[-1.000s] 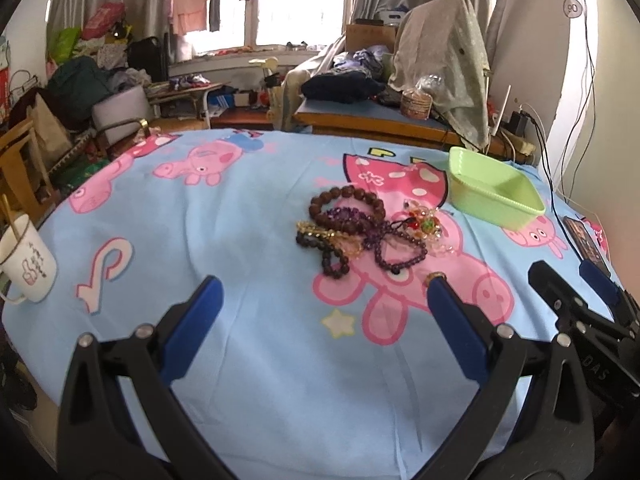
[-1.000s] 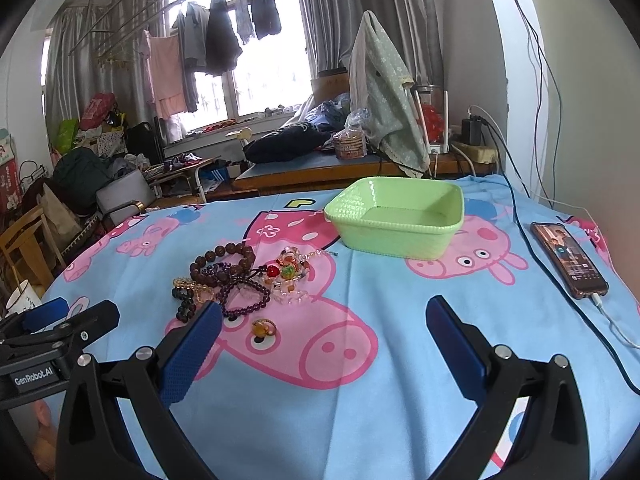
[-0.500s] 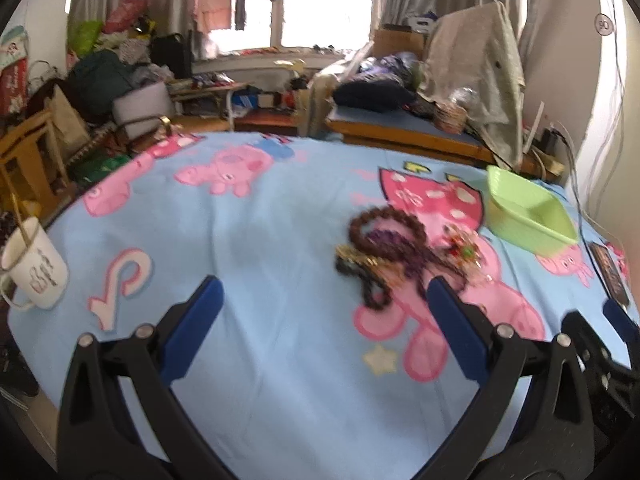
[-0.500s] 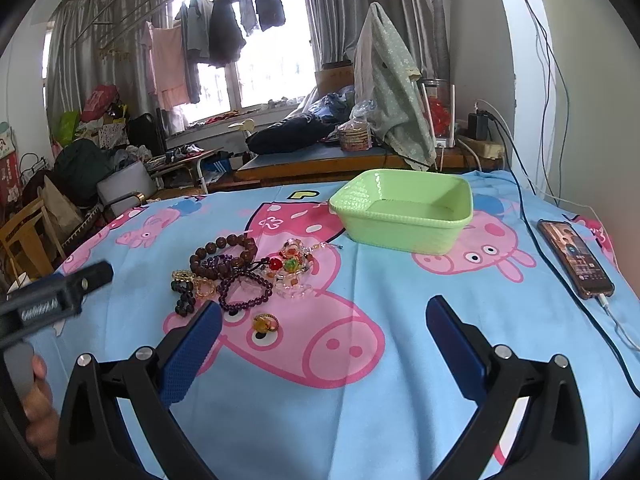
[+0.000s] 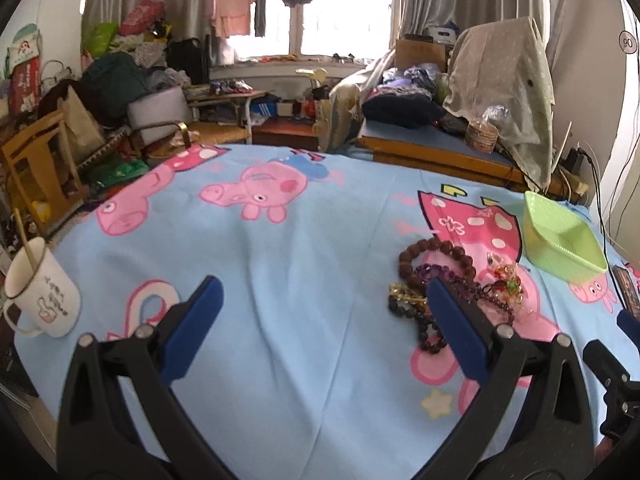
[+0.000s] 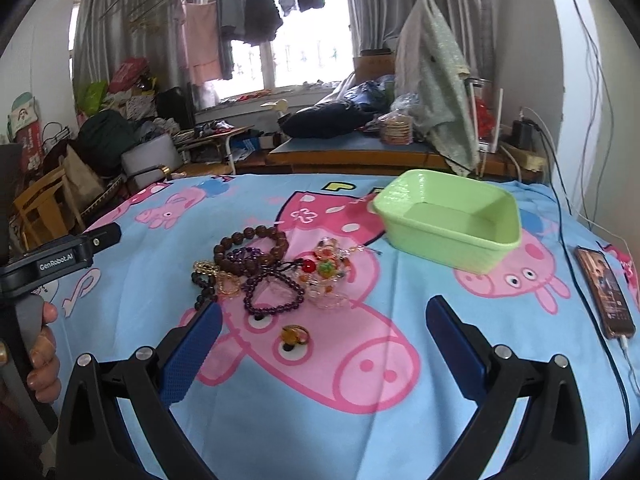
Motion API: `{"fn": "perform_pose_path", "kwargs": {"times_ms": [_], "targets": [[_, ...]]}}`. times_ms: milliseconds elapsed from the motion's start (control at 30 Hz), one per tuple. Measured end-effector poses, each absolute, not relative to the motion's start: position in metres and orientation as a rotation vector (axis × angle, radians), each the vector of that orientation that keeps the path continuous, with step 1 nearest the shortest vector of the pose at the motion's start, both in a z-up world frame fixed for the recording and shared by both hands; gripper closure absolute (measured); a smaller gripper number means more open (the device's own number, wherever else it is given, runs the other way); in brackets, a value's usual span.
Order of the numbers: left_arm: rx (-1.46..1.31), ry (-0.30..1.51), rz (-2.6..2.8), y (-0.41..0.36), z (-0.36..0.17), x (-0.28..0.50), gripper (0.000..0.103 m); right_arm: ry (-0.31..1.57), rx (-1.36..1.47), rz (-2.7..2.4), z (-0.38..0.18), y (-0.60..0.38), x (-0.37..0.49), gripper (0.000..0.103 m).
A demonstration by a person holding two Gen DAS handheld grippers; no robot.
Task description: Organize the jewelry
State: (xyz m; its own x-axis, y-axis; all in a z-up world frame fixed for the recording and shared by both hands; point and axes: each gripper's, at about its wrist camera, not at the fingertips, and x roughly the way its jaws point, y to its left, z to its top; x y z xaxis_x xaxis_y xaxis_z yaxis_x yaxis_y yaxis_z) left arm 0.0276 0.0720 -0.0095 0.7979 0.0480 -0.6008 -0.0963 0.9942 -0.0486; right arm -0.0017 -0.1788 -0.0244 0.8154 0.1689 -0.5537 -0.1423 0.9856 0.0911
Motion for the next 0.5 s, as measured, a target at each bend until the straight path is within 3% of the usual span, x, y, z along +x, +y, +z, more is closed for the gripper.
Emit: {"fn": "perform_pose_path", "kwargs": {"times_ms": [400, 500], "targets": [[-0.051, 0.658, 0.072, 0.067, -0.014, 0.049, 0.005, 0.615, 0.026, 0.216, -0.016, -0.17, 0.022, 0.027], [-0.058, 0.66, 0.047, 0.068, -0.012, 0.062, 0.005, 0.594, 0.029, 0.224, -0.005, -0.175, 0.038, 0.034]]}}
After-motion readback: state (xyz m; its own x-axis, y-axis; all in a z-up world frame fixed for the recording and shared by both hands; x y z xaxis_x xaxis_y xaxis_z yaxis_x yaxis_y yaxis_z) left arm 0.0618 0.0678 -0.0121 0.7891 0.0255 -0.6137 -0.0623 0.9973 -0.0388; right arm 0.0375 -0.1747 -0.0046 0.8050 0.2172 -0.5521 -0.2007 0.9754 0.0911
